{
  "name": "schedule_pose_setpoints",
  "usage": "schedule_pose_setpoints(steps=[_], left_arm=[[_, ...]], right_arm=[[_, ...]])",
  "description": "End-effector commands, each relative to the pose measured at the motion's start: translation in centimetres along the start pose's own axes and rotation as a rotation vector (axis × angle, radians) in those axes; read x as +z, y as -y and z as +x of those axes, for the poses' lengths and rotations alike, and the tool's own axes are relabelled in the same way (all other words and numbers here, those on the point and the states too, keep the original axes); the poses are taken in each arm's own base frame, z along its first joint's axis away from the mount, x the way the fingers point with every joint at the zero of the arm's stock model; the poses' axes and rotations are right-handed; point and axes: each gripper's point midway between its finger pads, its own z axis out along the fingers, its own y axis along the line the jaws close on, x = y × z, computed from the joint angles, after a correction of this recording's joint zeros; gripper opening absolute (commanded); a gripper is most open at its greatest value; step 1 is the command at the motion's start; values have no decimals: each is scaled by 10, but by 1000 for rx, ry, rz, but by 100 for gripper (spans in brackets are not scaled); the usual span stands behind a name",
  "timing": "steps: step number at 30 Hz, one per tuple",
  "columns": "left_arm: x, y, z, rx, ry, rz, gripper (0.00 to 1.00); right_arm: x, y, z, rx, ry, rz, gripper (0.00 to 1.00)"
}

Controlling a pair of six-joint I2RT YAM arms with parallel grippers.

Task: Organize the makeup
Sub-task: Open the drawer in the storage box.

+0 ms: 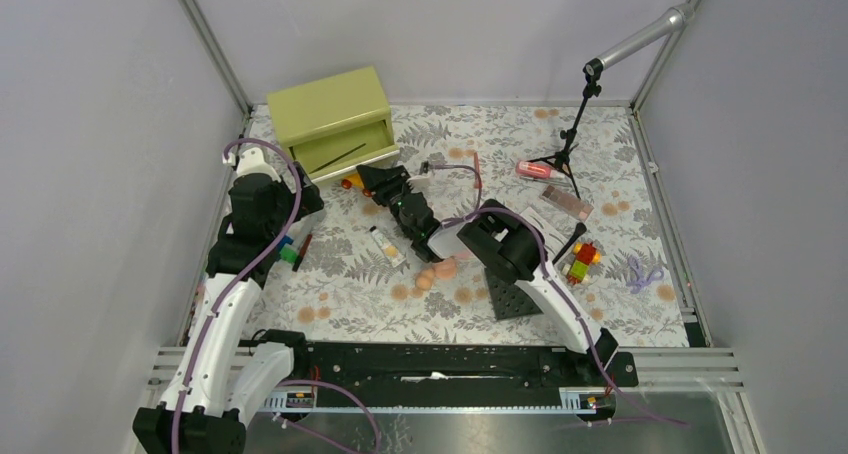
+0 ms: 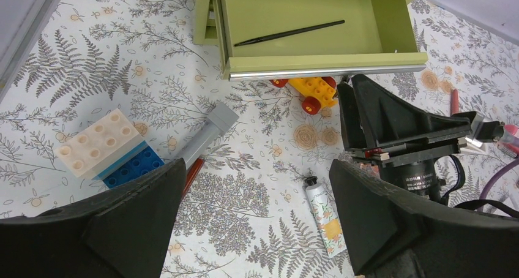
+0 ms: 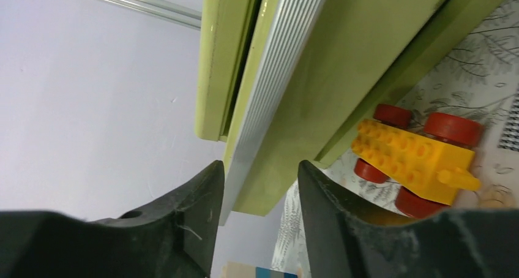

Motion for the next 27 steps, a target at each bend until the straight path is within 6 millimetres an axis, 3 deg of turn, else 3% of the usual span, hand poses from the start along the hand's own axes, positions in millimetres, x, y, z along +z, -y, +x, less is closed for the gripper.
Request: schedule_pose_setpoints(steps=[1, 8, 14, 19, 22, 27], left_arm=[[-5, 8, -25, -5, 71, 30, 99], [-6, 6, -25, -4, 75, 25, 99], [-3, 2, -25, -7, 73, 7, 99], [1, -4, -24, -3, 69, -22, 99], [5, -4, -23, -24, 49, -42, 99], [17, 15, -31, -98, -41, -22, 99]], right_arm=[[-2, -40, -22, -48, 51, -54, 57], [-17, -39, -22, -117, 0, -18, 64], [-34, -46, -39, -345, -48, 56, 65], [-54, -36, -61, -615, -154, 216, 66], [-49, -37, -80, -771, -273, 315, 67], [-46, -28, -118, -941, -418, 429, 69]])
